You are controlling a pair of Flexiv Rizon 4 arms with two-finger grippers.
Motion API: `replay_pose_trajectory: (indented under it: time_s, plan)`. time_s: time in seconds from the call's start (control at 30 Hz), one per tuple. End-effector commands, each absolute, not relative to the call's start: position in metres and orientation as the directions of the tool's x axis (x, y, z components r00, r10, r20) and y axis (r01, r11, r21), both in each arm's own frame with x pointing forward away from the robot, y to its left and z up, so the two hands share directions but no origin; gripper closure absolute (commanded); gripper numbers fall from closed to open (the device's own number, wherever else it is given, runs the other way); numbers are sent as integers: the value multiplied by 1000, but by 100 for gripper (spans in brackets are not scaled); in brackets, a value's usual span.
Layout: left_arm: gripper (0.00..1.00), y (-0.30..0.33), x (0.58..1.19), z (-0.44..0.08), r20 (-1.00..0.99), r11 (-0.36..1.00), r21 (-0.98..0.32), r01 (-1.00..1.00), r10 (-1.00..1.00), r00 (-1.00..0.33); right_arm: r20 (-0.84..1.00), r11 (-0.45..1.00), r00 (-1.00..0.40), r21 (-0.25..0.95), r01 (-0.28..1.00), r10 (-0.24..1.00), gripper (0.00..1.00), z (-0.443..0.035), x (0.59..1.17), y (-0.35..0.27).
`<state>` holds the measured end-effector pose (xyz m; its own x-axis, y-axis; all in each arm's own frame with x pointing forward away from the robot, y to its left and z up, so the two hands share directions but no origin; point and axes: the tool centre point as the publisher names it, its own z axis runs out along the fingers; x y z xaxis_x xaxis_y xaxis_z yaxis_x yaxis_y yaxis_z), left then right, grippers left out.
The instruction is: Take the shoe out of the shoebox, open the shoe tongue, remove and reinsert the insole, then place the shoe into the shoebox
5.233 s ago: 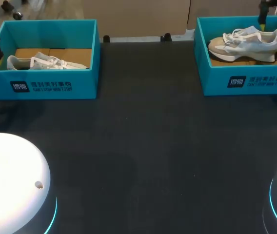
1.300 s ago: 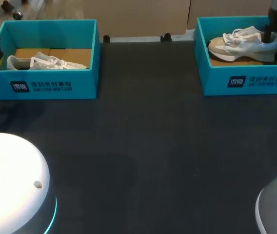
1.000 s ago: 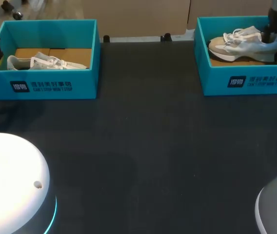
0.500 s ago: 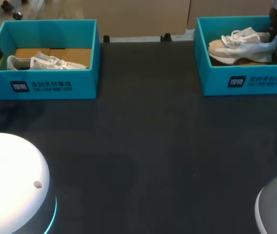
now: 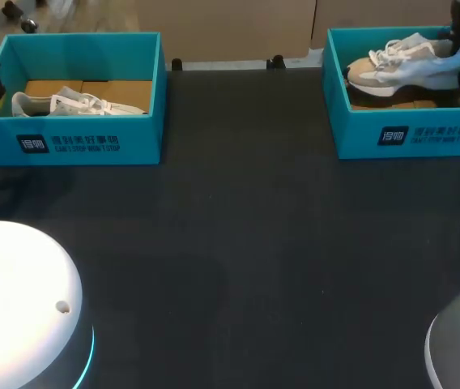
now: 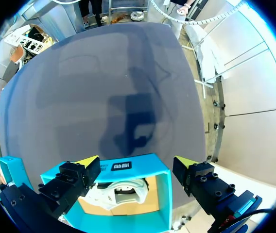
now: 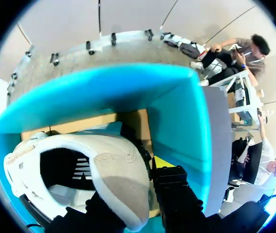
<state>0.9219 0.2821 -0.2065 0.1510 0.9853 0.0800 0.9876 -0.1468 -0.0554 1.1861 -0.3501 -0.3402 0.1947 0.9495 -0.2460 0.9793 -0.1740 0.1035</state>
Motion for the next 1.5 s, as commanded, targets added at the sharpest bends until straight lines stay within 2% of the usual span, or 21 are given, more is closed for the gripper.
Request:
replay_pose_trajectory:
  time_s: [0.03,0.93,1.5]
  plan:
    - [0,282,920,-206,83,-147,-52,988,985,151,-254,-181,212,141,973,944,100,-305,1170,-350]
    - [0,282,920,-206,83,-147,-52,988,985,151,-301,-177,258,269,947,918,100,-185,1161,-350]
    - [0,282,920,-206,83,-147,-52,988,985,151,-293,-128,220,301,945,930,100,-88,1082,-282]
